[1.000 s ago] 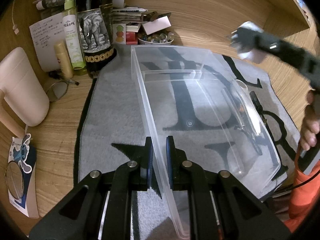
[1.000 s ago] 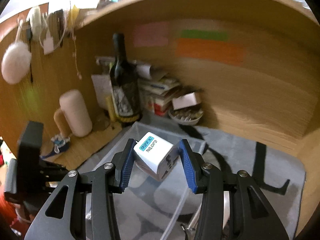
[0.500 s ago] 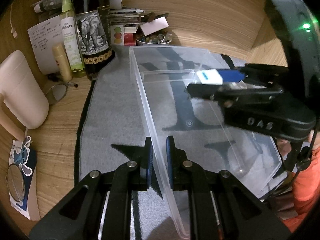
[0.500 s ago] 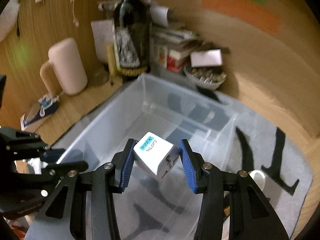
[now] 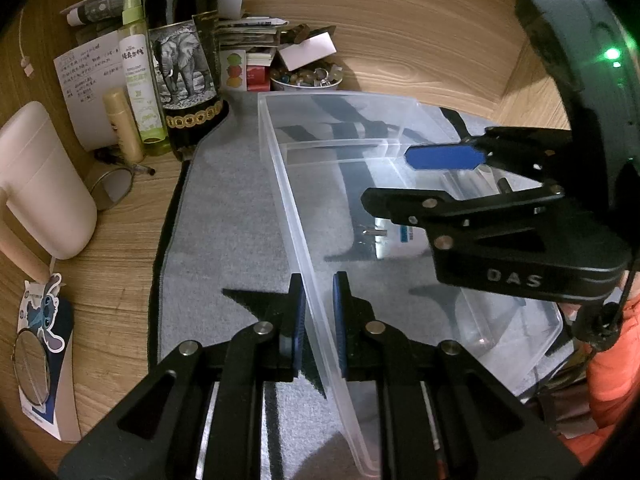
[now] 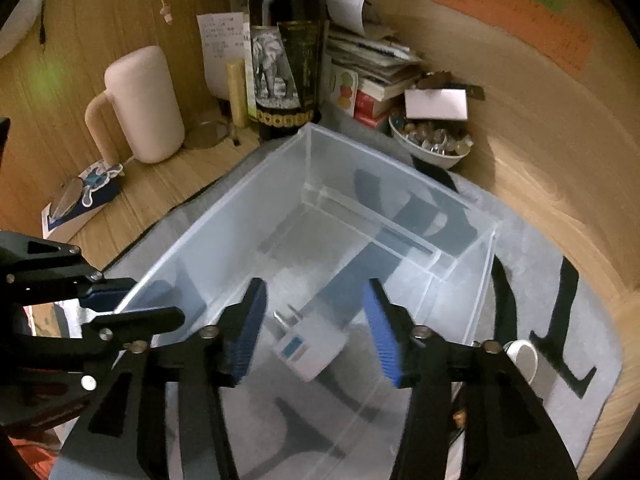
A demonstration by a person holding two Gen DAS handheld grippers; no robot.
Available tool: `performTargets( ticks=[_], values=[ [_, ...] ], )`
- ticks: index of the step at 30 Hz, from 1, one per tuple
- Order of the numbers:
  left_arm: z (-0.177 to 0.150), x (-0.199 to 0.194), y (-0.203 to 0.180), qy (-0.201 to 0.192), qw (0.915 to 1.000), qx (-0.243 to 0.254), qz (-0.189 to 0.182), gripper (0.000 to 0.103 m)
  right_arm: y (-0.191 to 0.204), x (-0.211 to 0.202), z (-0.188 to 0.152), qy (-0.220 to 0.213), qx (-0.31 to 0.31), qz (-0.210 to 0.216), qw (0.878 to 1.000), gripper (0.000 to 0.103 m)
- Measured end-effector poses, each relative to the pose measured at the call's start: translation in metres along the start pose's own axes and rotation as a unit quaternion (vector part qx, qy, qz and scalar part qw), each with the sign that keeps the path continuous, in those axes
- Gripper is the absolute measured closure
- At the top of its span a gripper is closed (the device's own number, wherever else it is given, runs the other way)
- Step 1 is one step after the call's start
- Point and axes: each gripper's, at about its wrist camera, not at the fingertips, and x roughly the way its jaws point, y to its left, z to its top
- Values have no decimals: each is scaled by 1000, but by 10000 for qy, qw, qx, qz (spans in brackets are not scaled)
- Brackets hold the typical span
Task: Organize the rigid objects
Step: 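Carry the white plug adapter into the clear box and open the right gripper, then grasp the black round part beside the white trimmer with the right gripper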
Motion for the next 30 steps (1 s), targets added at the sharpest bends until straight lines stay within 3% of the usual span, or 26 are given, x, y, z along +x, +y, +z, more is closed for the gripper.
performTargets(
  ticks=[4, 8, 15, 20, 30],
  values=[
    [0, 0, 0, 1, 10000, -13, 4, 90, -2, -13, 1, -223, 38, -60, 9997, 46],
    [0, 0, 0, 2, 10000, -6, 3, 90, -7, -31, -1, -516, 133, -190, 9984, 33],
    [0, 0, -1, 8, 10000, -2, 27, 90, -26, -69, -10, -966, 365, -430, 9937, 31],
    [0, 0, -1, 11, 10000, -12, 46, 90, -50, -98, -24, -1277, 591, -737, 9873, 22],
    [0, -1, -1, 19, 9999, -42, 101, 90, -97, -112, -68, -1099, 1211, -1220, 9790, 22]
  ],
)
